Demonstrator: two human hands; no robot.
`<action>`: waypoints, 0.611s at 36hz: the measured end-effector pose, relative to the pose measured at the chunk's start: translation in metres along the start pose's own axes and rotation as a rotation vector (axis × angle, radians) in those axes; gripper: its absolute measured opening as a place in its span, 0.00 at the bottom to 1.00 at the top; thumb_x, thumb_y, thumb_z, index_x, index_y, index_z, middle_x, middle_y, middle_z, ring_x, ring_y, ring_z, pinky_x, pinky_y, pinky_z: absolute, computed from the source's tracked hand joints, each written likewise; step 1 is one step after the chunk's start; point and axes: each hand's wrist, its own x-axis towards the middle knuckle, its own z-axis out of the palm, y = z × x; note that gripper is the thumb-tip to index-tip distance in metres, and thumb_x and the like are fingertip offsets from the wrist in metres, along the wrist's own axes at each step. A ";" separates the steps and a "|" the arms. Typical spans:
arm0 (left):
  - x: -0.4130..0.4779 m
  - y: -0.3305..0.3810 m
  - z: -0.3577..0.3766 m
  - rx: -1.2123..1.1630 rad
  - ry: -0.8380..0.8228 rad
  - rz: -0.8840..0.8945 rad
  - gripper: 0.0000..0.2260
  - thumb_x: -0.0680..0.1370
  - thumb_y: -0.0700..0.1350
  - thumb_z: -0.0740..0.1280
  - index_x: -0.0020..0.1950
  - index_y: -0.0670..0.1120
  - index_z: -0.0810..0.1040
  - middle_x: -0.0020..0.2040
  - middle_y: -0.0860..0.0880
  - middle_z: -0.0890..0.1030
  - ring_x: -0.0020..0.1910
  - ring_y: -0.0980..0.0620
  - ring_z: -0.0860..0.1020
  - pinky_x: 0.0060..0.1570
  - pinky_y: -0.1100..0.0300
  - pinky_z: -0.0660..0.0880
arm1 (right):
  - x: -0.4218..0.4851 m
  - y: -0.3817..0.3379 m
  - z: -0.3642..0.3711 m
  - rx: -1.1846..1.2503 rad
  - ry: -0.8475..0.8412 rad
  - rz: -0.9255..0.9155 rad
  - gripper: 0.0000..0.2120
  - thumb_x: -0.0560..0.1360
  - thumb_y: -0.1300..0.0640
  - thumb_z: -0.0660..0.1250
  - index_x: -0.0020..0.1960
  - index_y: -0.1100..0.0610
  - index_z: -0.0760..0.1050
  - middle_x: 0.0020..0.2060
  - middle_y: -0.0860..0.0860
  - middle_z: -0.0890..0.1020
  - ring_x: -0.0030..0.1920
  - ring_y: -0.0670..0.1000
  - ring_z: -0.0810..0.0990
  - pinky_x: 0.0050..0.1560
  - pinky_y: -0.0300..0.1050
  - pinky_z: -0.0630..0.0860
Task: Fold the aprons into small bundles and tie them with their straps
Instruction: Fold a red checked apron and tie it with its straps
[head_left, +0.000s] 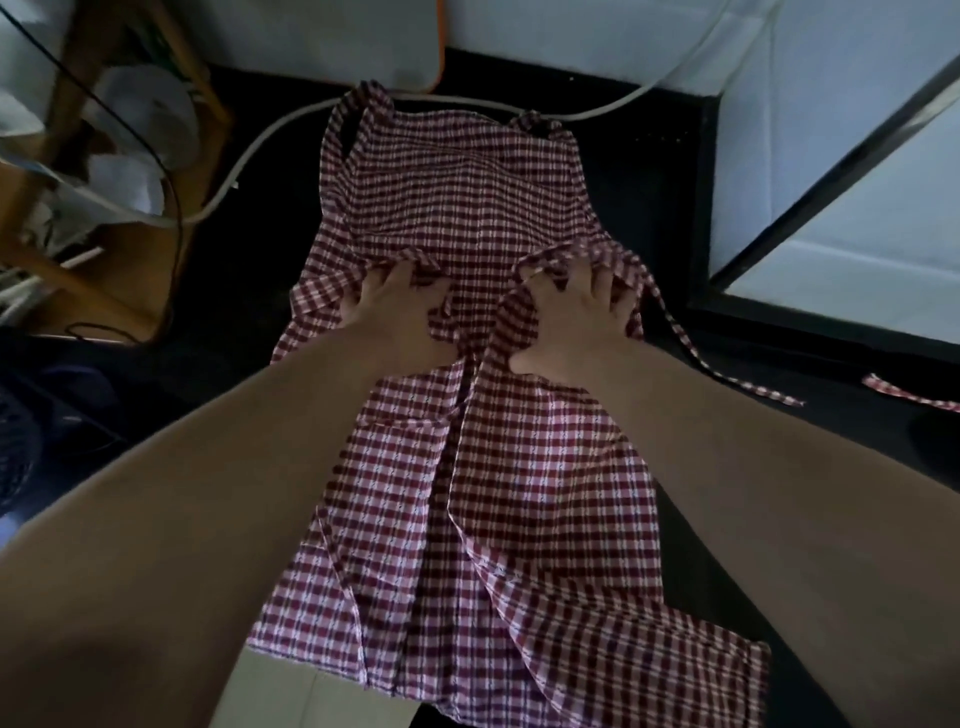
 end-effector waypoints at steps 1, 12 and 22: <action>0.002 0.001 0.000 -0.011 -0.002 0.004 0.39 0.74 0.60 0.67 0.78 0.60 0.48 0.79 0.47 0.45 0.76 0.40 0.46 0.73 0.38 0.48 | 0.001 0.000 -0.001 -0.017 -0.049 -0.062 0.44 0.70 0.48 0.72 0.77 0.42 0.48 0.77 0.53 0.42 0.76 0.63 0.42 0.71 0.67 0.39; -0.007 -0.008 0.010 -0.303 0.440 -0.021 0.15 0.80 0.47 0.61 0.66 0.50 0.76 0.68 0.48 0.69 0.63 0.46 0.70 0.50 0.51 0.74 | -0.013 0.034 -0.002 0.531 0.604 0.054 0.04 0.77 0.62 0.60 0.44 0.57 0.72 0.41 0.51 0.77 0.40 0.48 0.74 0.36 0.39 0.66; -0.006 0.022 0.000 -0.265 0.234 0.189 0.32 0.78 0.55 0.65 0.78 0.52 0.56 0.77 0.50 0.58 0.74 0.47 0.59 0.71 0.47 0.62 | 0.005 0.041 -0.028 1.256 0.128 0.517 0.16 0.80 0.53 0.60 0.63 0.62 0.73 0.56 0.58 0.80 0.55 0.58 0.79 0.53 0.50 0.79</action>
